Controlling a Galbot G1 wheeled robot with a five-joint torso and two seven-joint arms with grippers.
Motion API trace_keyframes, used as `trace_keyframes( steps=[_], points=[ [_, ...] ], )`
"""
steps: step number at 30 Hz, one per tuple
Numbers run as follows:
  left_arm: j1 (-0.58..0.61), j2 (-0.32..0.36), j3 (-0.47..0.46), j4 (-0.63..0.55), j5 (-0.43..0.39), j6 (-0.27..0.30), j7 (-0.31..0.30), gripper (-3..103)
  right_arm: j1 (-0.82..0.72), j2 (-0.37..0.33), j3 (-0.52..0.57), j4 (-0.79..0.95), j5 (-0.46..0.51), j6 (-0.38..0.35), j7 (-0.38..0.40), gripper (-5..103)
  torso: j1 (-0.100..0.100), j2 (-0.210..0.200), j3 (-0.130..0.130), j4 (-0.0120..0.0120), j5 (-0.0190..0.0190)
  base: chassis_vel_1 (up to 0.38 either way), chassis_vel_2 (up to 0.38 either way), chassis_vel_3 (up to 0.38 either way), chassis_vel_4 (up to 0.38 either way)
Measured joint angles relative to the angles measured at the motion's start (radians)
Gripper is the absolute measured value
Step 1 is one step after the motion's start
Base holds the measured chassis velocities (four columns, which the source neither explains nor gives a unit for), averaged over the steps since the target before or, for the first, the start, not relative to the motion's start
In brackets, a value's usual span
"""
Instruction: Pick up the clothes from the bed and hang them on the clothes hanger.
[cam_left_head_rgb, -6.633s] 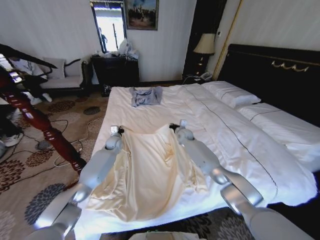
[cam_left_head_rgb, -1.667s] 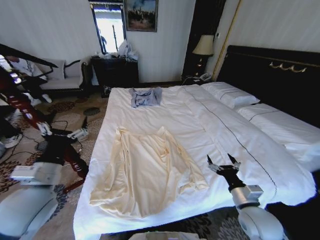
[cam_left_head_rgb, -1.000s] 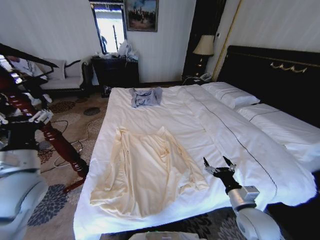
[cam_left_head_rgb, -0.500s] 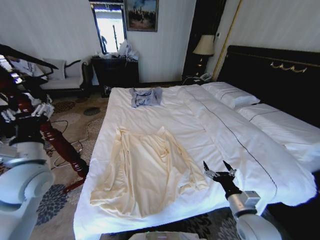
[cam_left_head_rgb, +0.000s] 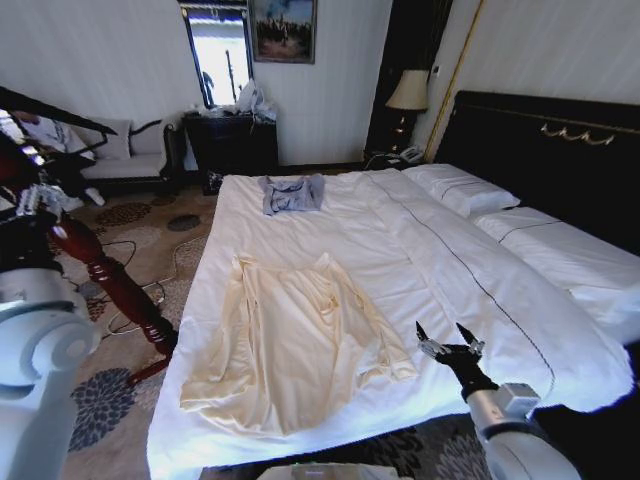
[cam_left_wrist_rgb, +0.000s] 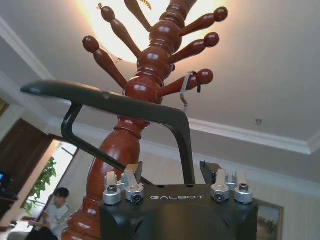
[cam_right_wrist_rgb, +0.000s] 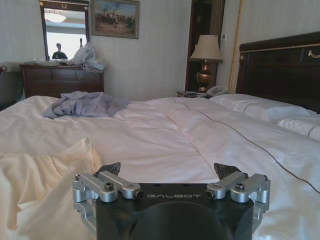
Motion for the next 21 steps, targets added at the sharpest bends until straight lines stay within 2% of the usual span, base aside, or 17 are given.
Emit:
trace_keyframes(
  steps=[11, 16, 21],
  points=[
    [-0.015, -0.039, -0.025, -0.014, -0.1, -0.023, 0.09, 60, -0.015, 0.024, 0.013, 0.02, 0.02, -0.023, 0.003, 100, 0.0, 0.0, 0.0, 0.0004, 0.0004, 0.0, 0.0, 0.0, 0.0],
    [-0.045, -0.085, -0.042, -0.016, -0.153, -0.023, 0.117, 58, -0.053, -0.004, 0.087, 0.053, 0.075, -0.037, 0.015, 100, 0.0, 0.0, 0.0, 0.0002, 0.0002, 0.0, 0.0, 0.0, 0.0],
    [-0.075, -0.117, -0.056, 0.009, -0.167, -0.022, 0.145, 57, -0.082, -0.026, 0.139, 0.086, 0.115, -0.044, 0.022, 100, 0.0, 0.0, 0.0, 0.0002, 0.0002, 0.0, 0.0, 0.0, 0.0]
  ],
)
